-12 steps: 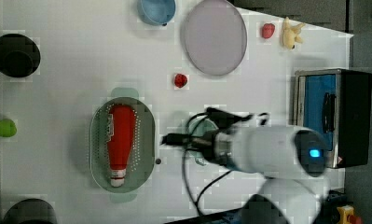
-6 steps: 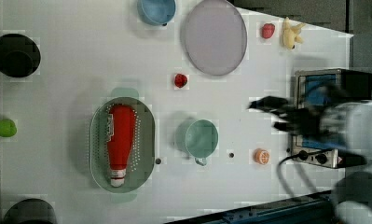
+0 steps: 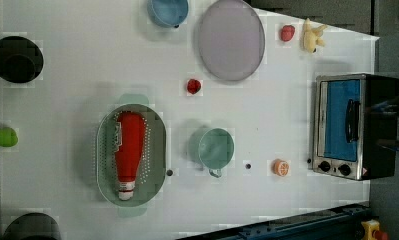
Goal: Pick Ketchup from the table and place it in strainer.
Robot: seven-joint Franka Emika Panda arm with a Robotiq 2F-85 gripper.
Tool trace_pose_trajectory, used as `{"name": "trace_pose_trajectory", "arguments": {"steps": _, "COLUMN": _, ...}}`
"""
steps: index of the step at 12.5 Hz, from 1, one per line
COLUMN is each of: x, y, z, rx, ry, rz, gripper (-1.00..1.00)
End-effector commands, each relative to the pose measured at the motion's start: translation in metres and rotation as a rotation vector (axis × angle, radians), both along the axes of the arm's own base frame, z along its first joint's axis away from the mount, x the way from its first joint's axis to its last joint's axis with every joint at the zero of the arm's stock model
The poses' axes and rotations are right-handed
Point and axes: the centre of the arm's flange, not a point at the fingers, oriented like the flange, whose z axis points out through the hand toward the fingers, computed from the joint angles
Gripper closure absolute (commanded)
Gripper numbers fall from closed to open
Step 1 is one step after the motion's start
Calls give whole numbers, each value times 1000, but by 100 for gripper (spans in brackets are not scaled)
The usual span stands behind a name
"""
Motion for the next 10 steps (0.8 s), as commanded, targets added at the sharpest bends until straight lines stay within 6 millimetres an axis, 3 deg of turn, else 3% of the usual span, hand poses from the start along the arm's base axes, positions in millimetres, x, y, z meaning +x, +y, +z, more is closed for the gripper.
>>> {"name": "trace_pose_trajectory", "arguments": {"steps": 1, "x": -6, "y": 30, "z": 36, "rx": 28, "ry": 28, "rz": 11, "gripper": -100}}
{"name": "trace_pose_trajectory", "arguments": {"steps": 4, "x": -8, "y": 31, "z": 58, "rx": 38, "ry": 36, "rz": 10, "gripper": -100}}
{"name": "trace_pose_trajectory", "arguments": {"steps": 10, "x": -9, "y": 27, "z": 60, "rx": 74, "ry": 38, "rz": 29, "gripper": -100}}
